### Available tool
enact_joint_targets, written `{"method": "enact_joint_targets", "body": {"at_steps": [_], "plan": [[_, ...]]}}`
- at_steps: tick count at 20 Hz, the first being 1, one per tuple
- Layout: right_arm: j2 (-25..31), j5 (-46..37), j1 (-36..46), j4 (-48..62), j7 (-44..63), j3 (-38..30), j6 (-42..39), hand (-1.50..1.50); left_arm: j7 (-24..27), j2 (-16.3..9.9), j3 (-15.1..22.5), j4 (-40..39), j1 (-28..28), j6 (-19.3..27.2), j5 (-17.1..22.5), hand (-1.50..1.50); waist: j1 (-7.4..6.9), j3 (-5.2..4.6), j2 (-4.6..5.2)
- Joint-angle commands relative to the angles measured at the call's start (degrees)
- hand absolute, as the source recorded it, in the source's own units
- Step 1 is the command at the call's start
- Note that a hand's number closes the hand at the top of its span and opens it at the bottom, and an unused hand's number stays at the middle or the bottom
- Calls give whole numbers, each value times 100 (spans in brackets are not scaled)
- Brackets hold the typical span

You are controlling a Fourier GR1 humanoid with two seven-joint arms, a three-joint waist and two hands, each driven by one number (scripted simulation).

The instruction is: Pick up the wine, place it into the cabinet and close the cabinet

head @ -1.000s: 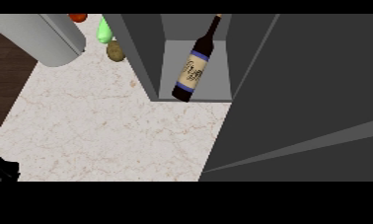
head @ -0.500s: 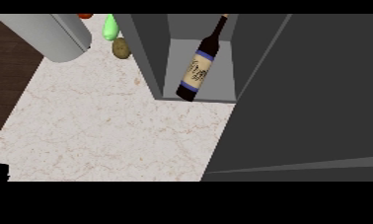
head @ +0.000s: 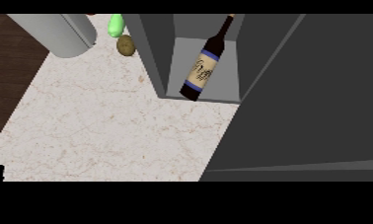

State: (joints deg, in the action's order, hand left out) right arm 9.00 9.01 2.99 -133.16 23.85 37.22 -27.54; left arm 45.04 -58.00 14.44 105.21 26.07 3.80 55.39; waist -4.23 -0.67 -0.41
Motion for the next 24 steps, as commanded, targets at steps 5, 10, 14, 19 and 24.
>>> {"method": "enact_joint_targets", "body": {"at_steps": [5, 10, 14, 19, 24], "plan": [[-854, -52, 320, 819, -45, 451, 963, 150, -59, -64, -52, 57, -55, -157, 62, 150, -164, -4, 82], [-853, -141, 543, 853, -74, 138, 909, 150, -38, -26, -13, -38, -96, -203, 3, 150, -185, -26, 124], [-854, -165, 599, 867, -21, -160, 874, 150, -33, -60, -33, -13, -95, -246, -11, 150, -293, -32, 148], [-858, -141, 909, 1120, 16, -536, 773, 150, -45, -59, -9, 22, -214, -364, -16, 150, -396, -41, 220], [-874, -241, 1802, 1748, -7, -1018, 1004, 150, -80, -72, 43, 46, -288, -415, -70, 150, -595, -33, 237]]}}
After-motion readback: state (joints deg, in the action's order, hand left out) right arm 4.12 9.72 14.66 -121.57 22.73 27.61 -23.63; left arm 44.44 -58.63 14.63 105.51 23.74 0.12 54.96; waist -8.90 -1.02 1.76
